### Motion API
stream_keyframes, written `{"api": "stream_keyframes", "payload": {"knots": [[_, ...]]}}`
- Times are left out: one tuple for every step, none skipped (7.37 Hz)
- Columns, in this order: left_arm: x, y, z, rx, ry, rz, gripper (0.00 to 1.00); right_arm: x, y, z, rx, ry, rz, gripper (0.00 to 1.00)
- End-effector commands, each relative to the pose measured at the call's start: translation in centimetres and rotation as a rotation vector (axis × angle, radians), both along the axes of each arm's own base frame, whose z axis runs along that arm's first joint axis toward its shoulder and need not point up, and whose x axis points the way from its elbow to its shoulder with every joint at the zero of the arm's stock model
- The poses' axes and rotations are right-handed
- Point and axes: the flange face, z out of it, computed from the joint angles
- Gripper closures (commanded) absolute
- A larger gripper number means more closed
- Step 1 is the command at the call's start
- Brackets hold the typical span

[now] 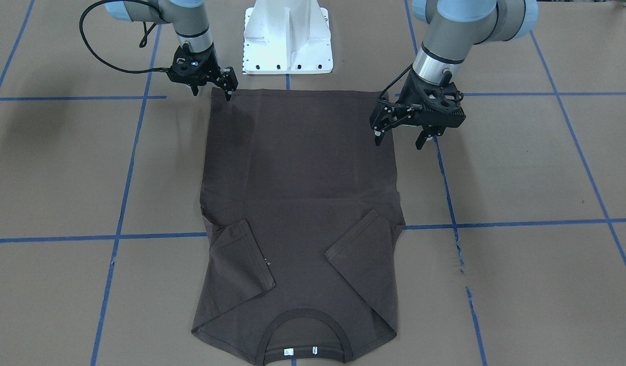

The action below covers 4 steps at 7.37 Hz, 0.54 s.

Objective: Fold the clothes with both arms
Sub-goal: 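Move the left gripper down to the hem corner nearest it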

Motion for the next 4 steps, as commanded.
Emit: {"api": "stream_keyframes", "payload": {"knots": [[-0.03,0.03,-0.05,0.0,0.0,0.0,0.0,-0.47,0.41,0.43,-0.024,0.007,-0.023,0.0],[-0.05,0.03,0.04,0.001,-0.001,0.001,0.0,-0.64,0.78,0.4,-0.033,0.004,-0.038,0.01],[-0.05,0.04,0.04,0.001,-0.001,0.001,0.0,-0.66,0.9,0.39,-0.042,0.003,-0.046,0.2],[-0.05,0.04,0.04,0.001,-0.001,0.001,0.0,-0.56,0.96,0.16,-0.043,-0.004,-0.051,0.48]]}}
